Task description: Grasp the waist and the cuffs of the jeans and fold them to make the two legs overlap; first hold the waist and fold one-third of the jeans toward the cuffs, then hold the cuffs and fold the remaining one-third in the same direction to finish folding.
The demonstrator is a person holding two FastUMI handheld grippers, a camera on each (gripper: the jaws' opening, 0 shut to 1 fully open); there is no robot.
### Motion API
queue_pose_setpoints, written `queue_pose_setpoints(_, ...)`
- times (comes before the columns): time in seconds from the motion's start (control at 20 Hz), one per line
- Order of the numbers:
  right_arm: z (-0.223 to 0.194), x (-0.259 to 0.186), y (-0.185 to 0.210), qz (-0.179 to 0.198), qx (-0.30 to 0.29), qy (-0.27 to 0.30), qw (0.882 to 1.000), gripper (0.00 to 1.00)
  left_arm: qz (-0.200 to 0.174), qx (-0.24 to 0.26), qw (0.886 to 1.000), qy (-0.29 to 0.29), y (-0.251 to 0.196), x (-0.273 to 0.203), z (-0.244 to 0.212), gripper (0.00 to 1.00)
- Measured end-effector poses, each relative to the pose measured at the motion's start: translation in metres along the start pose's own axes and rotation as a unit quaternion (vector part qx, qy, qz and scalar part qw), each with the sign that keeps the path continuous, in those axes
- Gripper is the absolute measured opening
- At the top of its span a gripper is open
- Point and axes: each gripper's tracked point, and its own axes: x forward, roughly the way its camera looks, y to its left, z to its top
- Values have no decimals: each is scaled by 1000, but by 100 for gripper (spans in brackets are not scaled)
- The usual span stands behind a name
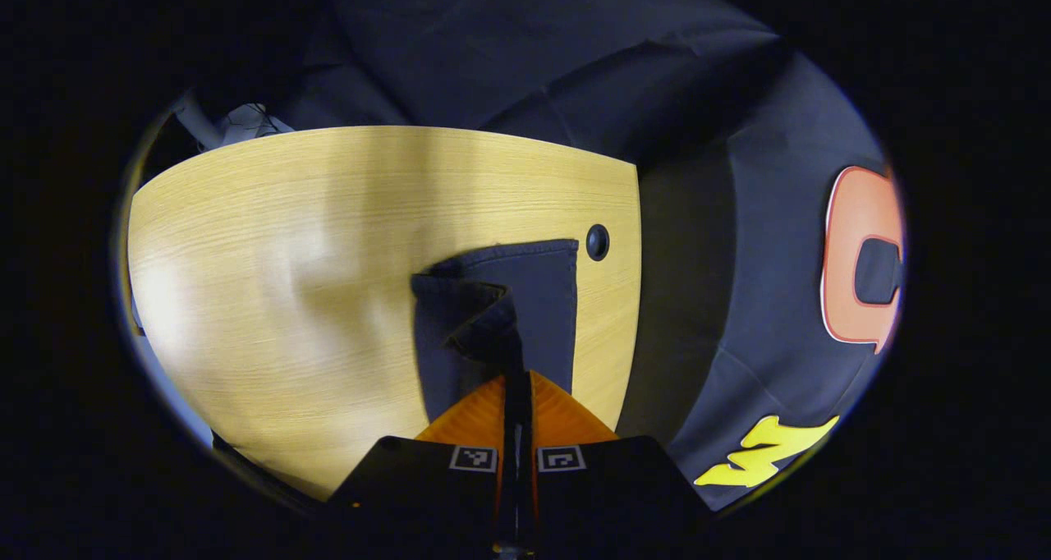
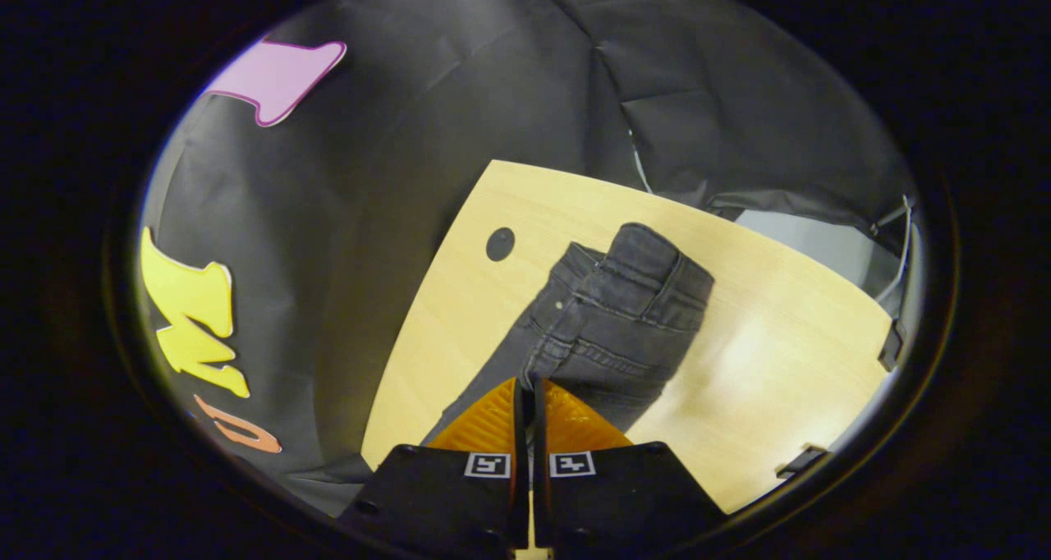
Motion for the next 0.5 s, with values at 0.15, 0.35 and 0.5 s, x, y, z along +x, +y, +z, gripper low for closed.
queue_pose_setpoints(0.15, 7, 44, 10, -3, -7, 10, 1000, 0, 14, 20, 1000, 9, -11, 41, 11, 4)
queue_pose_setpoints(0.35, 9, 92, 7, -18, -14, 21, 1000, 0, 44, 53, 997, 20, -15, 81, 18, 4)
queue_pose_setpoints(0.5, 11, 109, 1, -25, -5, 30, 999, 3, 48, 61, 997, 21, -16, 96, 21, 4)
